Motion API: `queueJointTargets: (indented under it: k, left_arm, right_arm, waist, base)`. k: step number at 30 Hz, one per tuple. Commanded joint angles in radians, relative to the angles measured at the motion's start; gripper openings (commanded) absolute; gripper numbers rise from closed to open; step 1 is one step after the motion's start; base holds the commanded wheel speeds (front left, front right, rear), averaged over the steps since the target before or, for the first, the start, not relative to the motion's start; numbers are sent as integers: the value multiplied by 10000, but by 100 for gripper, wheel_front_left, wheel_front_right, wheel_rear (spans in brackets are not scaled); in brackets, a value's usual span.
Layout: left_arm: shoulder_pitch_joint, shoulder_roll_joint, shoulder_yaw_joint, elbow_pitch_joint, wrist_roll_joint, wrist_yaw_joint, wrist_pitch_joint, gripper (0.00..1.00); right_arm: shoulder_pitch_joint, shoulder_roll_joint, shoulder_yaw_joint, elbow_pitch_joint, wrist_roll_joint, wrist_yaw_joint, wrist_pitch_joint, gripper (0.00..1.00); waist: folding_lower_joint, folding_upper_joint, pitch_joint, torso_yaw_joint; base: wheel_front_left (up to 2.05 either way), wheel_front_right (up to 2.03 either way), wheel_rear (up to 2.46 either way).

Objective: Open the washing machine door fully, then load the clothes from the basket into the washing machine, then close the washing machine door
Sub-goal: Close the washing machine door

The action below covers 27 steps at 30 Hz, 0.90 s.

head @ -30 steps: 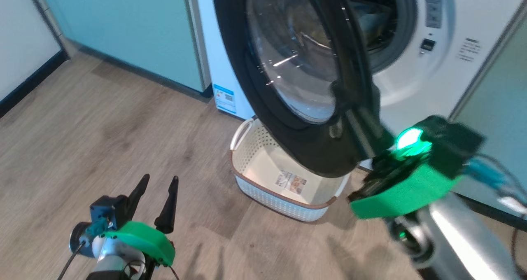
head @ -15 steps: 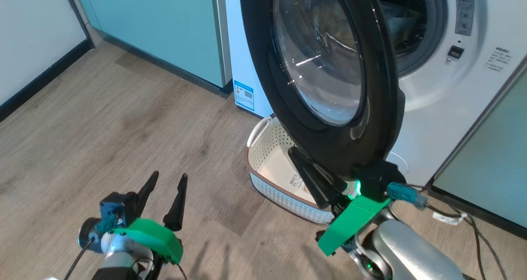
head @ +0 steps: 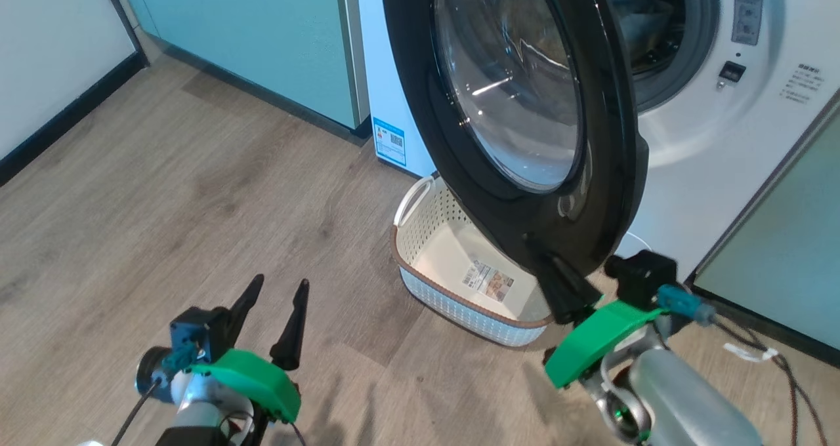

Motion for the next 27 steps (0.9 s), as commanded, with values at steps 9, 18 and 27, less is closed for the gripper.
queueJointTargets:
  k: [9, 18, 27]
  left_arm:
    - [-771, -32, 197, -345, 119, -8, -63, 100]
    - [-895, -66, 152, -384, 197, -8, -63, 100]
    - [-881, -56, 162, -403, 233, -8, -63, 100]
  right_arm:
    - [-940, 128, -747, 275, 530, 39, -67, 0]
    - [-1315, 129, -1483, 494, 943, 39, -67, 0]
    - [-1554, 129, -2176, 654, 1239, 39, -67, 0]
  waist:
    - [0, 0, 335, -56]
    - [0, 0, 593, -104]
    - [0, 0, 807, -248]
  base:
    - [0, 0, 0]
    - [0, 0, 0]
    - [0, 0, 0]
